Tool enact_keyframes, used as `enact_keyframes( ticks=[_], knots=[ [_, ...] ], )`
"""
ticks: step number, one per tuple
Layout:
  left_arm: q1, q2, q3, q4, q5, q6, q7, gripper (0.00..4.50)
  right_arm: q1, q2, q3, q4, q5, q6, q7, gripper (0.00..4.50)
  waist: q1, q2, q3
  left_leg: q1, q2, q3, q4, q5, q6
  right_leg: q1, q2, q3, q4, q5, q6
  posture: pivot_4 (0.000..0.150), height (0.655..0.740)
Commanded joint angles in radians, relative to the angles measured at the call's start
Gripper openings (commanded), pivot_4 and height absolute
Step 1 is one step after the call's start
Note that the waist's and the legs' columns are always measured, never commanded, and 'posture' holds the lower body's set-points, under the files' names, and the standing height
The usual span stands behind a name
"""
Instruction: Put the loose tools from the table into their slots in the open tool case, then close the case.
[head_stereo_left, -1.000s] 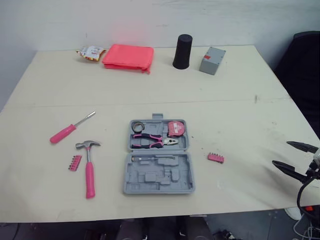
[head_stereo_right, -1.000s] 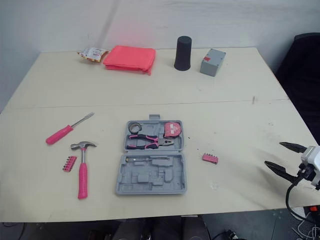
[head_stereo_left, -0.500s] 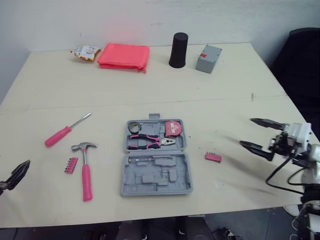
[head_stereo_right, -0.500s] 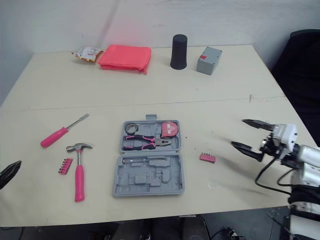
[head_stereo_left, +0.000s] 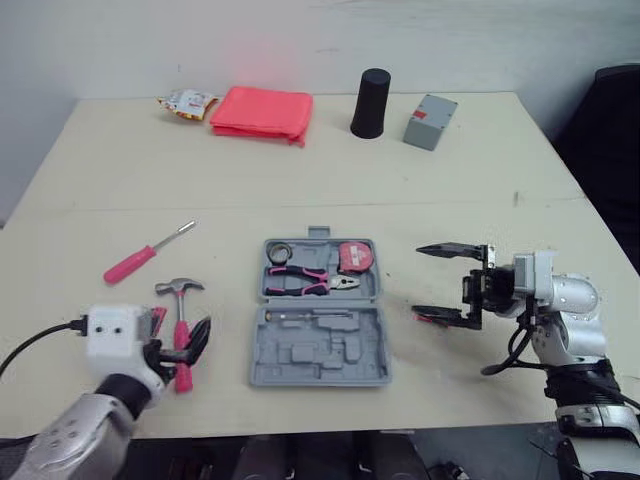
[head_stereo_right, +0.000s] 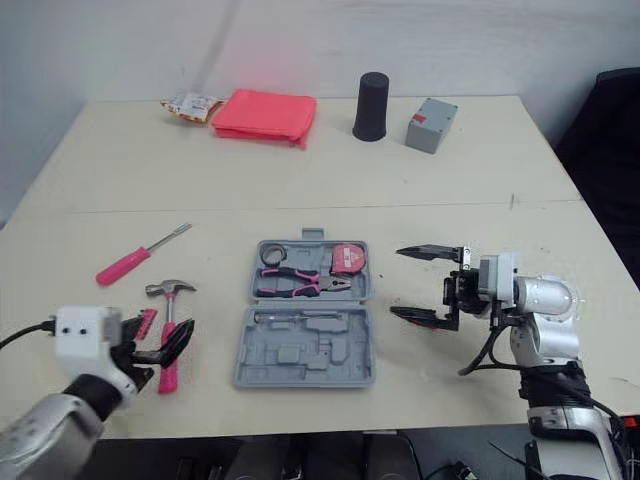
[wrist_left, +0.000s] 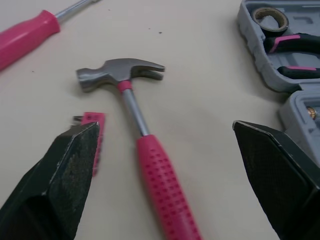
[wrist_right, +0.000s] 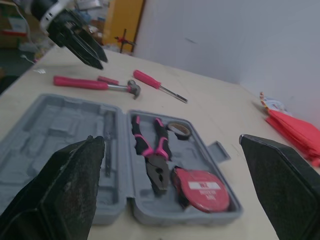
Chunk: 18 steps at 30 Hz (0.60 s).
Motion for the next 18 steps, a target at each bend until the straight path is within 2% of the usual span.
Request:
enact_keyframes(
  ticks=[1,8,11,13,14,15,16,17,18],
  knots=[
    [-0.041,-0.062,-0.080,-0.004,0.099,0.088,0.154,4.33,0.028,-0.021,-0.009,-0.066,0.026,0.041,0.051,4.50,0.002,0.000,0.000,0.000,0.000,0.000,0.001,0.000,0.000,0.000,0.000,0.000,0.000,0.000,0.000,0.150,0.7400],
    [-0.061,-0.129,-0.058,0.083,0.095,0.189,0.160,4.33,0.041,-0.009,0.008,-0.112,0.020,0.089,0.033,4.50,0.005,0.000,0.000,-0.001,0.001,-0.001,0.003,0.000,0.002,0.000,0.001,-0.001,0.000,0.000,0.000,0.150,0.7400],
    [-0.074,-0.140,-0.094,0.109,0.127,0.175,0.156,3.57,0.051,0.000,0.013,-0.130,0.022,0.101,0.025,4.50,0.005,0.000,0.000,-0.001,0.001,-0.002,0.003,0.000,0.002,0.001,0.000,-0.001,0.000,0.000,0.000,0.150,0.7400],
    [-0.085,-0.141,-0.137,0.130,0.154,0.170,0.159,2.66,0.065,0.007,0.018,-0.156,0.028,0.114,0.012,4.50,0.007,0.000,0.000,-0.001,0.001,-0.002,0.003,-0.001,0.001,0.001,0.000,-0.001,0.000,0.000,0.000,0.150,0.7400],
    [-0.074,-0.110,-0.170,0.139,0.178,0.174,0.153,2.18,0.075,0.008,0.019,-0.176,0.029,0.120,0.004,4.50,0.008,0.000,0.000,-0.001,0.001,-0.002,0.003,-0.001,0.001,0.001,0.000,-0.001,0.000,0.000,0.000,0.150,0.7400],
    [-0.062,-0.111,-0.171,0.151,0.190,0.167,0.150,1.82,0.087,0.007,0.020,-0.202,0.032,0.129,-0.006,4.50,0.010,0.000,0.000,-0.001,0.001,-0.002,0.003,-0.001,0.001,0.001,0.000,-0.002,0.000,0.000,0.000,0.150,0.7400],
    [-0.054,-0.133,-0.156,0.157,0.187,0.159,0.145,1.82,0.097,0.004,0.020,-0.225,0.032,0.134,-0.014,4.50,0.015,0.000,0.000,-0.001,0.001,-0.002,0.003,-0.001,0.001,0.001,0.000,-0.002,0.000,0.000,0.000,0.150,0.7400],
    [-0.050,-0.143,-0.146,0.158,0.192,0.145,0.142,1.26,0.104,0.003,0.016,-0.246,0.031,0.139,-0.026,4.50,0.018,0.001,0.000,-0.001,0.000,-0.002,0.003,-0.001,0.000,0.001,0.000,-0.002,0.000,0.000,0.000,0.150,0.7400],
    [-0.048,-0.153,-0.139,0.157,0.197,0.134,0.140,0.99,0.109,0.004,0.013,-0.259,0.030,0.143,-0.034,4.50,0.021,0.002,-0.001,-0.001,0.000,-0.002,0.004,-0.002,-0.001,0.001,-0.001,-0.001,0.001,0.000,0.000,0.150,0.7400]
  ],
)
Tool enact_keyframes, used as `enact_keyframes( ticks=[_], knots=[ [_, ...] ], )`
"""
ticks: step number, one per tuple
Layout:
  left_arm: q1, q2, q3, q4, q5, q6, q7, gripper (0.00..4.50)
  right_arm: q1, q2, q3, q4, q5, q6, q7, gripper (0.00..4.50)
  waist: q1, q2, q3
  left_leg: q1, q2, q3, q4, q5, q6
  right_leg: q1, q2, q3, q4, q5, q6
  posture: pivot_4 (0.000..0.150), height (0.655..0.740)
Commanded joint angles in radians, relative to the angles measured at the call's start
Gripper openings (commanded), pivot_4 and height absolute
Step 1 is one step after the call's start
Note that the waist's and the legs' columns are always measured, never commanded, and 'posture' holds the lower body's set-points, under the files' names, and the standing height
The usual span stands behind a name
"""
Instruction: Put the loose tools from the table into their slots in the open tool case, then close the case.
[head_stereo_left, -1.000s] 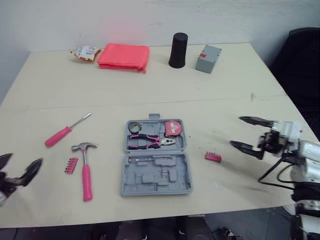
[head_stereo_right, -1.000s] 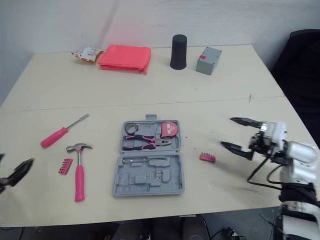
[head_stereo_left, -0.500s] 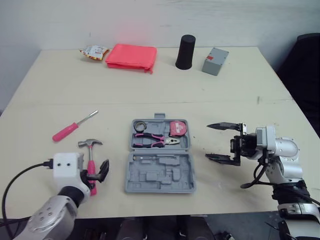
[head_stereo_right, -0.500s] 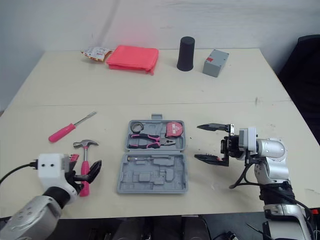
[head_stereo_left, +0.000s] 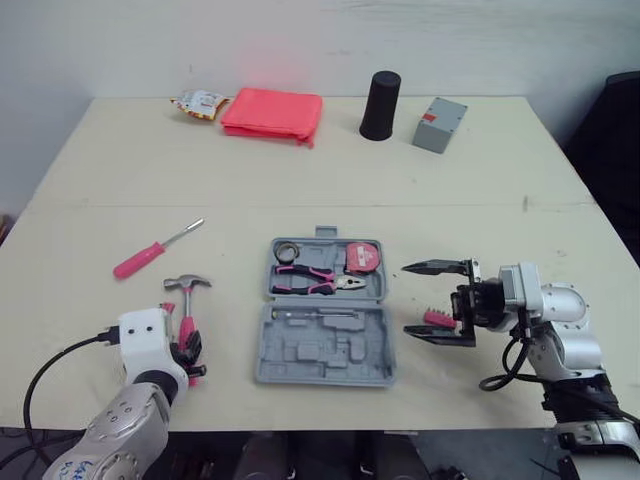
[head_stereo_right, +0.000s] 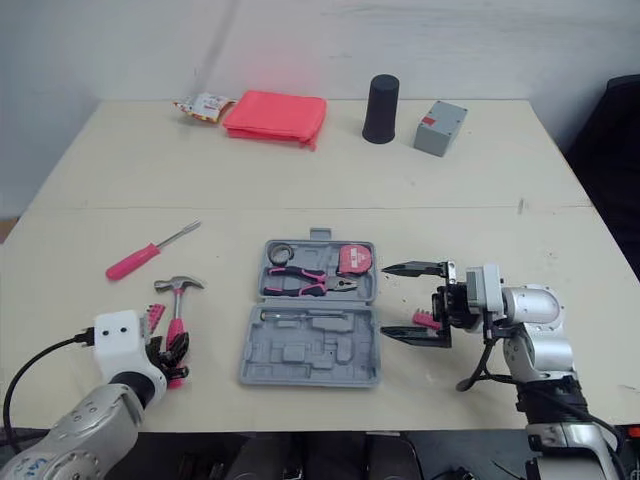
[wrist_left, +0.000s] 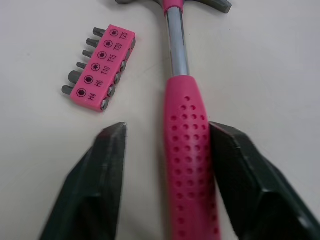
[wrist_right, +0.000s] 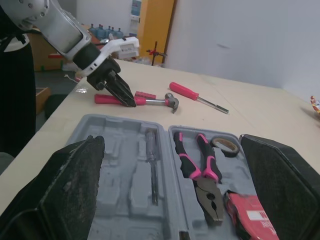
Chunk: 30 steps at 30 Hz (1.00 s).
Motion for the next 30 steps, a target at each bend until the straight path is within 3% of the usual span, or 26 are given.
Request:
enact_keyframes(
  ticks=[1,7,10,17,20,23,30],
  knots=[
    [0.045,-0.024,-0.022,0.066,0.051,-0.068,-0.042,0.67,0.039,-0.004,-0.026,-0.151,0.030,0.040,-0.055,4.50,0.005,0.002,-0.001,0.000,0.000,0.000,0.000,-0.001,-0.001,0.000,0.000,0.000,0.000,0.000,0.000,0.150,0.7400],
    [0.003,0.005,-0.042,0.098,0.074,-0.298,-0.185,0.59,0.072,-0.007,-0.043,-0.240,0.034,0.068,-0.106,4.50,0.015,0.004,-0.002,0.000,0.001,-0.001,0.000,-0.001,-0.002,0.000,0.000,-0.001,0.000,0.000,-0.001,0.150,0.7400],
    [-0.096,0.057,-0.006,0.055,0.001,-0.425,-0.337,0.59,0.094,-0.023,-0.068,-0.257,0.024,0.075,-0.132,4.50,0.018,0.002,-0.001,-0.003,0.000,-0.002,0.000,-0.001,-0.001,-0.002,-0.001,-0.002,0.000,0.000,-0.002,0.150,0.7400],
    [-0.145,0.348,0.025,0.074,-0.072,-0.547,-0.718,0.59,0.147,-0.074,-0.127,-0.243,0.000,0.075,-0.150,4.50,-0.001,0.002,0.000,-0.007,0.002,0.000,0.001,0.000,0.005,-0.004,0.002,-0.005,-0.006,0.001,-0.002,0.150,0.7400],
    [-0.209,0.583,-0.077,0.138,-0.040,-0.651,-1.026,0.59,0.150,-0.101,-0.141,-0.222,-0.011,0.078,-0.148,4.50,-0.004,0.003,0.001,-0.007,0.003,0.001,0.001,0.000,0.005,-0.004,0.005,-0.005,-0.007,0.001,-0.002,0.150,0.7400],
    [-0.307,0.700,-0.179,0.210,-0.061,-0.641,-1.174,0.59,0.156,-0.114,-0.130,-0.233,0.000,0.130,-0.154,4.50,-0.002,0.005,0.002,-0.007,0.003,0.003,0.002,0.000,0.005,-0.005,0.010,-0.007,-0.006,0.001,-0.002,0.150,0.7400],
    [-0.638,0.727,-0.538,0.358,0.113,-0.688,-1.372,0.59,0.167,-0.116,-0.128,-0.250,-0.002,0.181,-0.166,4.50,0.005,0.006,0.005,-0.007,0.003,0.002,0.001,0.001,0.003,-0.007,0.011,-0.001,-0.003,0.002,-0.001,0.150,0.7400]
  ],
)
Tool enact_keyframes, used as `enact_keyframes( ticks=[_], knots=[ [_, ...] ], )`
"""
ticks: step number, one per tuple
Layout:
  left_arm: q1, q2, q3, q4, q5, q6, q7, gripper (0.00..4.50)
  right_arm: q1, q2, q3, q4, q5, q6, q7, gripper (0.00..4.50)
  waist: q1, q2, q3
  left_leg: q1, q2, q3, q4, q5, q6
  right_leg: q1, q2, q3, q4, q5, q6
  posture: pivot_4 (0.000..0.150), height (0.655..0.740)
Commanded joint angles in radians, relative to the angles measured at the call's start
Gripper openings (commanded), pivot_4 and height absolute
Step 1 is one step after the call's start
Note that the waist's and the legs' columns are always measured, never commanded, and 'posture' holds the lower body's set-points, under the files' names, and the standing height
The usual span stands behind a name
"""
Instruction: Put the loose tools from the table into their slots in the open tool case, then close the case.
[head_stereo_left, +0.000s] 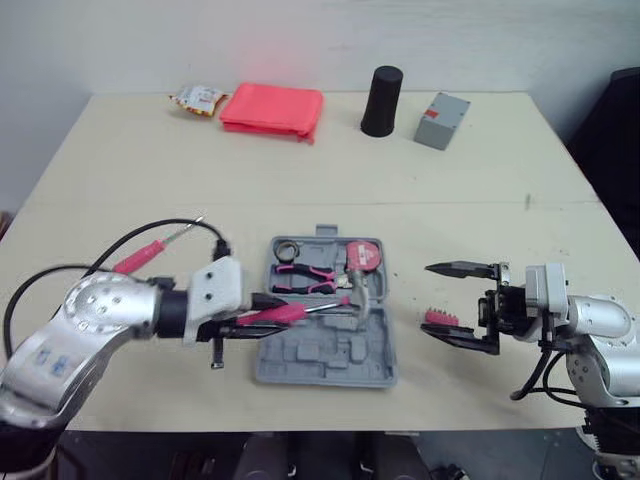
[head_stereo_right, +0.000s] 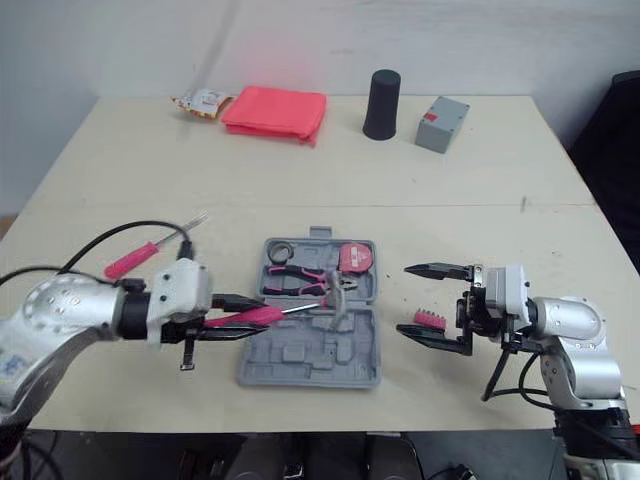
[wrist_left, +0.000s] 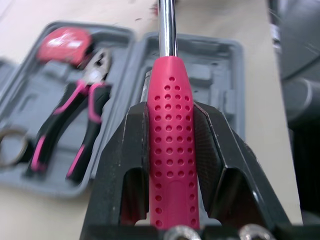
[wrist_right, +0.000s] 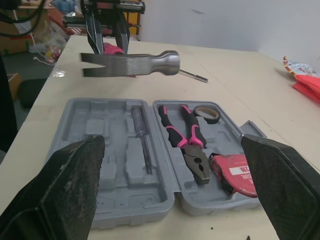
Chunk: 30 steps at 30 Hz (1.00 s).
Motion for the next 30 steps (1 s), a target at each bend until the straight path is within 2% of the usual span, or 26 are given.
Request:
enact_keyframes(
  ticks=[1,8,11,17,23,27,28,30],
  knots=[
    [-0.093,-0.030,-0.155,0.069,0.127,-0.035,-0.035,0.59,0.014,-0.007,-0.022,-0.033,0.010,0.004,-0.011,4.50,-0.001,0.000,0.000,0.000,0.000,0.001,0.000,0.000,0.000,0.000,0.001,0.001,0.000,0.000,0.000,0.150,0.7400],
    [-0.210,-0.119,-0.294,0.196,0.269,-0.024,-0.025,0.59,0.071,-0.010,-0.048,-0.059,-0.001,-0.014,-0.024,4.50,0.003,-0.002,0.002,-0.002,0.000,0.008,0.001,0.002,0.003,-0.007,0.002,-0.001,0.004,0.000,0.001,0.150,0.7400],
    [-0.220,-0.134,-0.302,0.210,0.268,0.005,-0.048,0.59,0.083,-0.009,-0.048,-0.081,0.002,-0.009,-0.039,4.50,0.002,-0.002,0.002,-0.009,-0.001,0.008,0.006,0.004,0.006,-0.012,0.002,0.000,0.007,0.002,0.004,0.150,0.7400],
    [-0.221,-0.158,-0.326,0.220,0.279,0.049,-0.066,0.59,0.093,-0.014,-0.043,-0.155,0.013,0.031,-0.078,4.50,0.003,-0.002,0.002,-0.009,-0.001,0.007,0.006,0.004,0.006,-0.012,0.001,0.001,0.008,0.002,0.004,0.150,0.7400],
    [-0.231,-0.165,-0.367,0.247,0.369,0.072,-0.024,0.59,0.083,-0.013,-0.040,-0.193,0.019,0.062,-0.107,4.50,0.003,-0.002,0.002,-0.009,-0.002,0.007,0.007,0.004,0.006,-0.011,0.001,0.001,0.008,0.002,0.004,0.150,0.7400],
    [-0.219,-0.168,-0.360,0.235,0.342,0.045,-0.069,0.59,0.059,-0.008,-0.029,-0.183,0.014,0.069,-0.111,4.50,0.001,-0.002,0.002,-0.008,-0.002,0.007,0.007,0.005,0.006,-0.011,0.001,0.001,0.009,0.002,0.004,0.150,0.7400],
    [-0.217,-0.173,-0.358,0.237,0.347,0.013,-0.071,1.66,0.057,-0.007,-0.028,-0.178,0.013,0.068,-0.111,4.50,0.001,-0.002,0.002,-0.008,-0.001,0.007,0.007,0.005,0.006,-0.011,0.001,0.001,0.009,0.002,0.004,0.150,0.7400],
    [-0.213,-0.164,-0.367,0.233,0.376,-0.024,-0.070,2.36,0.051,-0.004,-0.023,-0.168,0.009,0.068,-0.109,4.50,0.002,-0.002,0.002,-0.009,-0.001,0.006,0.007,0.005,0.006,-0.011,0.001,0.001,0.009,0.002,0.004,0.150,0.7400]
  ],
)
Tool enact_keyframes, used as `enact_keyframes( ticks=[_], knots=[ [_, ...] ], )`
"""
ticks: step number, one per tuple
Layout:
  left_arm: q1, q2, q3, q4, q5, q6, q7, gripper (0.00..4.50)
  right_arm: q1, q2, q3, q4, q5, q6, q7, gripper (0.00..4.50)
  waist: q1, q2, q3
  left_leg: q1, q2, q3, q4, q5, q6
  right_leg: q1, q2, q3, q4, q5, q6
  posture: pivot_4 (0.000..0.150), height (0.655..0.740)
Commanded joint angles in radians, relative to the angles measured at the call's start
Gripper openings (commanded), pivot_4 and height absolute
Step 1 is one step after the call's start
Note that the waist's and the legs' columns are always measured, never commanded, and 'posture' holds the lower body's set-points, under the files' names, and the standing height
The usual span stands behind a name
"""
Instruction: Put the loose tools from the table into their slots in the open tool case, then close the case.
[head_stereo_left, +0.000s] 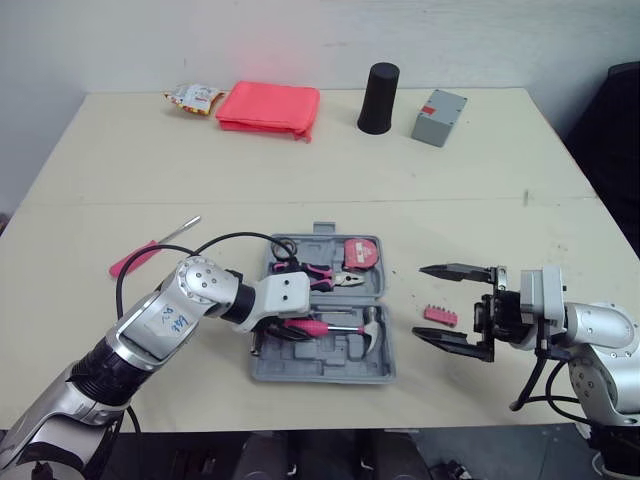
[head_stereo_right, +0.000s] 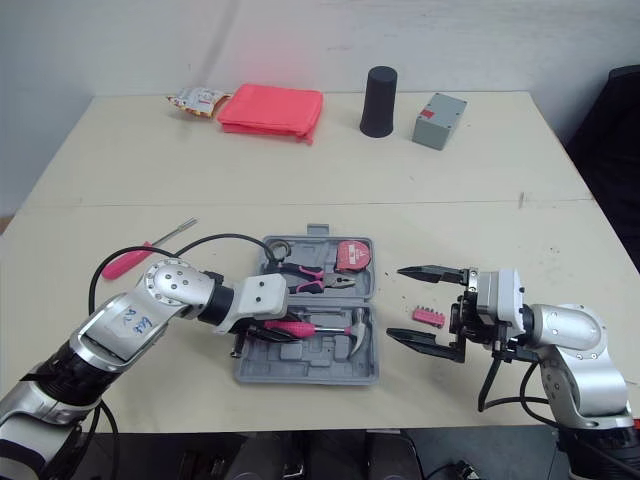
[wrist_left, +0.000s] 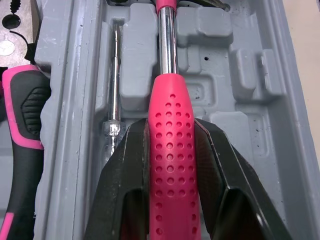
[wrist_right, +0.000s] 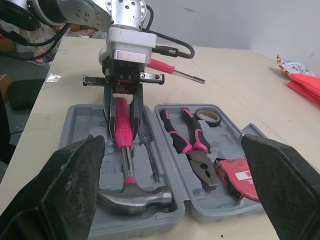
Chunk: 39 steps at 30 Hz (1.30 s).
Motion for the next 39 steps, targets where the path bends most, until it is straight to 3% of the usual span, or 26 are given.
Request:
enact_keyframes(
  ticks=[1,4,10,13,17,18,20,21,34,39],
  knots=[
    [0.015,0.004,0.004,-0.018,0.035,-0.063,-0.003,2.91,-0.011,-0.002,-0.008,-0.002,0.011,-0.001,0.001,4.50,0.001,0.000,0.000,0.000,0.000,0.000,0.000,0.000,0.000,0.000,0.000,0.000,0.000,0.000,0.000,0.150,0.7400],
    [0.043,-0.009,0.054,-0.025,0.013,-0.112,0.005,4.14,-0.016,0.001,-0.002,0.007,0.007,-0.005,0.003,4.50,0.001,0.000,0.000,0.000,-0.001,0.000,0.000,0.000,0.000,0.000,0.000,0.000,0.001,0.000,0.000,0.150,0.7400],
    [0.172,-0.062,0.226,-0.060,-0.118,-0.263,0.006,4.14,-0.008,0.011,0.000,0.042,-0.009,-0.038,0.015,4.50,-0.001,0.000,0.000,0.000,0.000,-0.001,0.002,0.000,0.001,0.001,-0.001,0.000,0.001,0.000,0.000,0.150,0.7400],
    [0.226,-0.155,0.297,-0.070,-0.223,-0.250,0.052,3.34,-0.001,0.014,-0.002,0.044,-0.011,-0.044,0.016,4.50,0.001,0.000,0.000,-0.001,0.000,-0.002,0.004,0.000,0.001,0.001,-0.002,0.001,0.001,0.000,0.000,0.150,0.7400],
    [0.289,-0.211,0.286,-0.056,-0.202,-0.279,0.096,1.39,0.008,0.016,-0.003,0.043,-0.010,-0.048,0.020,4.50,0.001,0.000,0.000,-0.001,0.000,-0.004,0.007,0.000,0.001,0.003,-0.002,0.002,0.001,0.000,0.000,0.150,0.7400],
    [0.307,-0.219,0.267,-0.039,-0.179,-0.286,0.107,1.14,0.008,0.018,-0.003,0.049,-0.013,-0.060,0.026,4.50,0.001,0.000,0.000,-0.001,0.000,-0.004,0.008,0.000,0.001,0.003,-0.002,0.002,0.002,0.000,0.000,0.150,0.7400],
    [0.333,-0.251,0.239,-0.001,-0.136,-0.304,0.149,0.19,0.006,0.023,-0.004,0.068,-0.021,-0.084,0.036,4.50,0.002,0.000,0.000,-0.001,0.000,-0.004,0.008,0.000,0.001,0.003,-0.002,0.002,0.002,0.000,0.000,0.150,0.7400],
    [0.347,-0.261,0.223,0.015,-0.112,-0.322,0.163,0.04,0.005,0.025,-0.004,0.089,-0.026,-0.103,0.048,4.50,0.002,0.000,0.000,-0.001,0.000,-0.004,0.008,0.000,0.001,0.003,-0.002,0.001,0.002,0.000,0.000,0.150,0.7400],
    [0.383,-0.281,0.205,0.095,-0.074,-0.312,0.200,0.04,0.038,0.022,-0.031,0.161,-0.004,-0.189,0.118,4.50,0.001,0.000,0.000,-0.001,0.000,-0.005,0.009,-0.001,0.001,0.003,-0.003,0.002,0.003,0.000,0.000,0.150,0.7400],
    [0.371,-0.252,0.136,0.139,0.026,-0.276,0.223,0.04,0.065,0.018,-0.036,0.145,0.002,-0.195,0.116,4.50,0.002,0.001,-0.001,0.000,0.000,-0.006,0.009,-0.001,0.001,0.005,-0.004,0.002,0.004,0.000,0.000,0.150,0.7400]
  ],
)
